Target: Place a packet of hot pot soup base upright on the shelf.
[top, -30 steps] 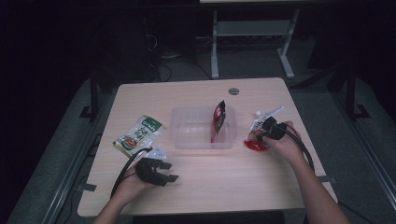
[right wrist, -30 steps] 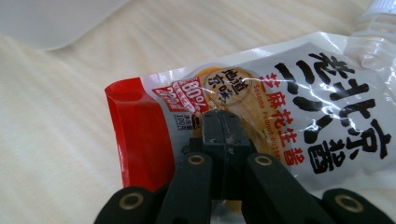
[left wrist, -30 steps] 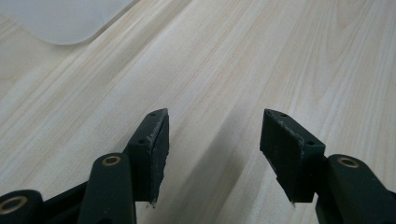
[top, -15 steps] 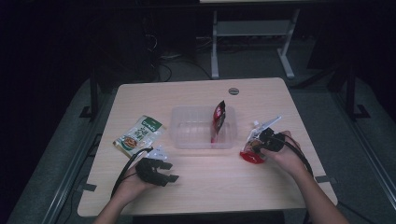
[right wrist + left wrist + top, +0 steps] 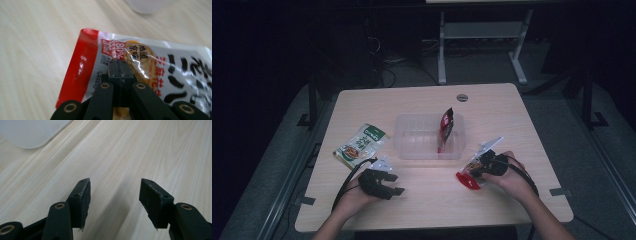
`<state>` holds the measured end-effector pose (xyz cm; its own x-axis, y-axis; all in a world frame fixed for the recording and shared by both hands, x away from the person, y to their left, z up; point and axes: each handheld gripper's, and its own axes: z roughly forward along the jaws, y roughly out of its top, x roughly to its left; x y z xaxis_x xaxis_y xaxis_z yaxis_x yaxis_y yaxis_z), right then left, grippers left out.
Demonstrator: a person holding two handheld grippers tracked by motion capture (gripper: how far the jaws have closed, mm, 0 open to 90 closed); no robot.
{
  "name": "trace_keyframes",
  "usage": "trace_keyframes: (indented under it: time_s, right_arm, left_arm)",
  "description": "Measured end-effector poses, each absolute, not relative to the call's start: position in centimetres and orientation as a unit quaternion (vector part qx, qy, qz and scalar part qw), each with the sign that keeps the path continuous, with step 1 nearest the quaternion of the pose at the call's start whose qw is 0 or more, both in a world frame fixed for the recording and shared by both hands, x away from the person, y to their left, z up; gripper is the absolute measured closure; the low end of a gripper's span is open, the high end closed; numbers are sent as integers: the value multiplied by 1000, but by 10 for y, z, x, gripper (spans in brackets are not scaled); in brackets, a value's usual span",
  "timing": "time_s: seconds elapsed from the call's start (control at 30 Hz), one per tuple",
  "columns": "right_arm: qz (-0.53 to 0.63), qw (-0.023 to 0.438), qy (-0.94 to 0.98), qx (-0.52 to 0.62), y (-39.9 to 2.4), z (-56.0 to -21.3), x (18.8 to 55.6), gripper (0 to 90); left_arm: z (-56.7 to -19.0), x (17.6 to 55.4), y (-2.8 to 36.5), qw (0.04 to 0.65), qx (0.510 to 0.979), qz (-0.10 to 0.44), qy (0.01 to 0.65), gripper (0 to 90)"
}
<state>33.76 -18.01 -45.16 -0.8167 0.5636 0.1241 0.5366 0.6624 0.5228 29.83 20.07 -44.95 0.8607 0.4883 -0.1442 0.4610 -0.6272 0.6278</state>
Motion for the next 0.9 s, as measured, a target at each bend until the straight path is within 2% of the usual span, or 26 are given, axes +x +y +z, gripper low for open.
trace_keyframes:
  time_s: [0.4,0.57,0.67,0.8,0.9]
  right_arm:
    - [304,-1,926,226,-135,-451,324,900]
    - [327,2,910,254,-151,-439,329,900]
    - [339,26,892,298,-184,-431,339,900]
    - [317,57,883,341,-214,-433,349,900]
    - [303,57,878,366,-230,-439,356,900]
  left_arm:
    - [-448,298,201,339,905,20,257,422]
    - [-449,297,201,342,903,19,260,423]
    - [-449,298,201,345,901,20,260,423]
    - [-450,298,199,344,903,20,258,424]
    - [-449,298,199,339,906,20,254,424]
